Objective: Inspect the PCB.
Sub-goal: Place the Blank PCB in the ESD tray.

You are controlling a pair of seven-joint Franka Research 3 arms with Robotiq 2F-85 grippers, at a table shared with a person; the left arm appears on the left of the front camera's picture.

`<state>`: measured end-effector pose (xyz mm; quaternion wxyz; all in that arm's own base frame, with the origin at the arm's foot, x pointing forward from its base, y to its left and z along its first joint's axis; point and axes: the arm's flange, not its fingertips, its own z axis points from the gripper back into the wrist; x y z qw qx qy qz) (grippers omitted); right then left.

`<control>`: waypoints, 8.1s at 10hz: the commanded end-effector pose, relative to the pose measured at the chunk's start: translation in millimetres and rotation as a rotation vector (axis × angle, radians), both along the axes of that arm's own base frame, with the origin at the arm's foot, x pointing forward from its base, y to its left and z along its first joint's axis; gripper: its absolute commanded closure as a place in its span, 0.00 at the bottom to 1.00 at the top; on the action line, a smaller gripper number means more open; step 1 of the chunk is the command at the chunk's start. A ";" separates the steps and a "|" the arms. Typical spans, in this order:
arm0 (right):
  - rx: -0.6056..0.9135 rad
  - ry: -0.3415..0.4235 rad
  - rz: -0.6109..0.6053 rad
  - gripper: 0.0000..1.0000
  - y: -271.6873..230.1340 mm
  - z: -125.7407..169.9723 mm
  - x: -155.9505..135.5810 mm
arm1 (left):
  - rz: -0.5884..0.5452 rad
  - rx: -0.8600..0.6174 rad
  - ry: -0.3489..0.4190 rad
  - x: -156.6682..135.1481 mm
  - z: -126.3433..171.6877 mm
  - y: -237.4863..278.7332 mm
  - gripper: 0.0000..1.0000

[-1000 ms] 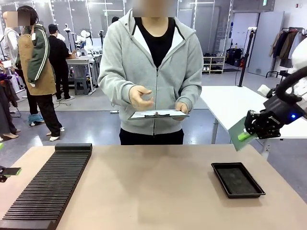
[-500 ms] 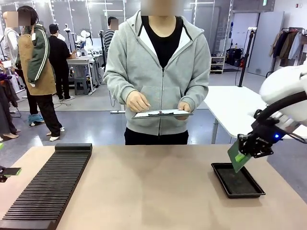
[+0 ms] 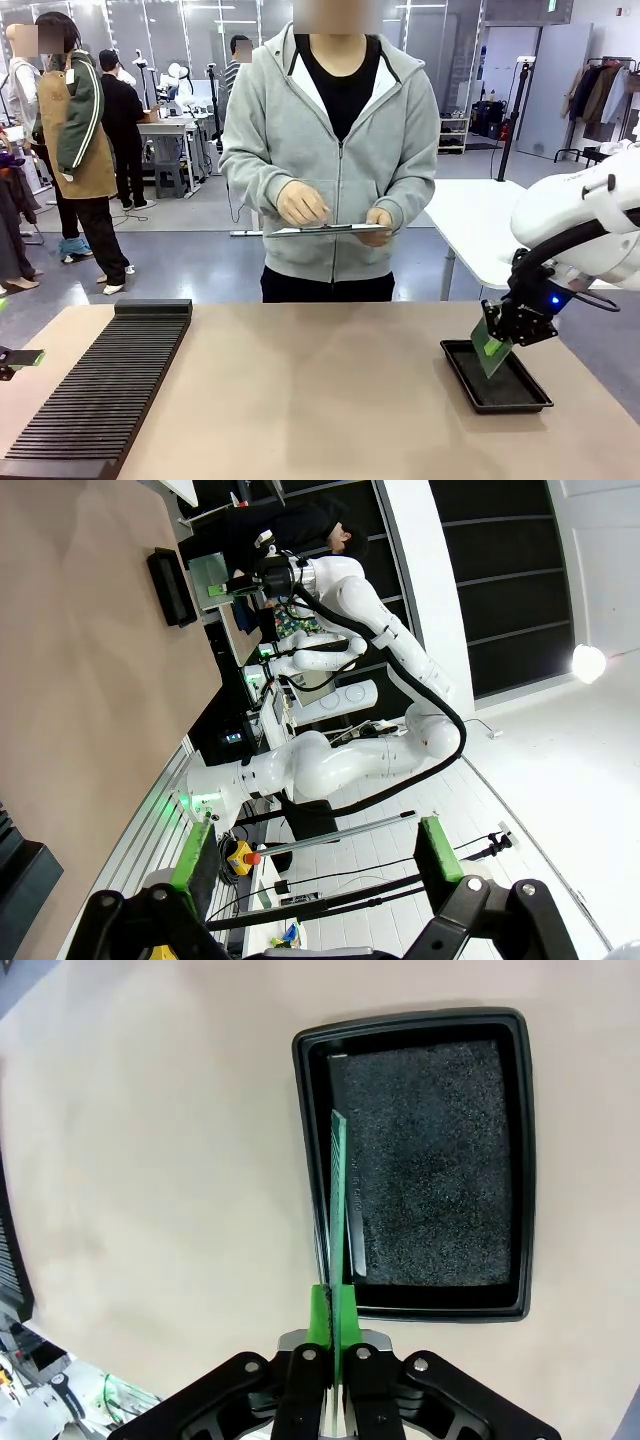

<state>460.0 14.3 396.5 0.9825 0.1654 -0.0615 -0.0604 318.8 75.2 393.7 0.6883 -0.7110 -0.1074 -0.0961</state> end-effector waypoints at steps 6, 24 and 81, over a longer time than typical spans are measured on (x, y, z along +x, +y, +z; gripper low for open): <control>-0.035 0.045 0.042 0.97 -2.0 -23.2 24.1 | -0.003 0.003 -0.002 0.4 0.5 0.7 0.00; -0.193 -0.098 0.008 0.00 17.5 -26.3 3.3 | -0.003 0.003 -0.002 0.4 0.5 0.7 0.00; -0.201 -0.104 0.052 0.00 16.6 -9.8 1.0 | -0.003 0.003 -0.002 0.4 0.5 0.7 0.00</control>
